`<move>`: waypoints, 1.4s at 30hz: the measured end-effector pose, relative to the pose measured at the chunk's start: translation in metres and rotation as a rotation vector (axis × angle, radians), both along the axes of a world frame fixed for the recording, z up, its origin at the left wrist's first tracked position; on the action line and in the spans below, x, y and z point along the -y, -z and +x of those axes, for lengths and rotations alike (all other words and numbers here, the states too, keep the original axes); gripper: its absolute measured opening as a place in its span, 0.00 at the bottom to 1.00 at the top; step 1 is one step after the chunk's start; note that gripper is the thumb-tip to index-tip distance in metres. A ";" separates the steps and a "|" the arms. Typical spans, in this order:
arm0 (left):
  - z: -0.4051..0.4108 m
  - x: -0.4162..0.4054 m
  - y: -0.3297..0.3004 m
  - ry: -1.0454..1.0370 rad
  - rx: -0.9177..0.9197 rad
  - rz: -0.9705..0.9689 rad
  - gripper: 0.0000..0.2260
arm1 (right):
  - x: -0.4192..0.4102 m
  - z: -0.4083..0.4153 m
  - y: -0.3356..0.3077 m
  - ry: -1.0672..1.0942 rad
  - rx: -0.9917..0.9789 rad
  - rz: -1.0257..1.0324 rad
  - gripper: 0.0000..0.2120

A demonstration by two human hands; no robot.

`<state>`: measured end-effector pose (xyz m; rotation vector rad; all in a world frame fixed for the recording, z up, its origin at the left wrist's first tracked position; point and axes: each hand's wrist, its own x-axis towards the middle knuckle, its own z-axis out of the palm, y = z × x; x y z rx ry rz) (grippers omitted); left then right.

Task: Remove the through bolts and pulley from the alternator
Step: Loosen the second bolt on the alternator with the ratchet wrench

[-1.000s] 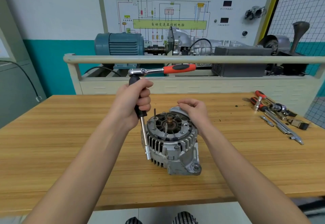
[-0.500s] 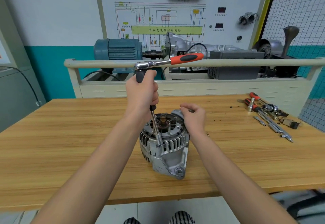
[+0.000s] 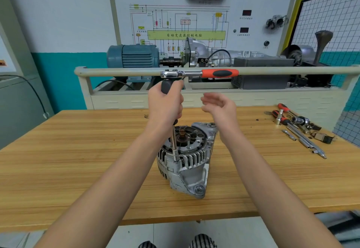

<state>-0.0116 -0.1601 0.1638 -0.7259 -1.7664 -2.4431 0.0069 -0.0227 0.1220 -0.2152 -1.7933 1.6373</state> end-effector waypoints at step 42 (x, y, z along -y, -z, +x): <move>-0.010 0.011 0.107 -0.281 -0.620 -0.501 0.05 | 0.043 0.024 -0.069 -0.822 -0.833 -0.841 0.22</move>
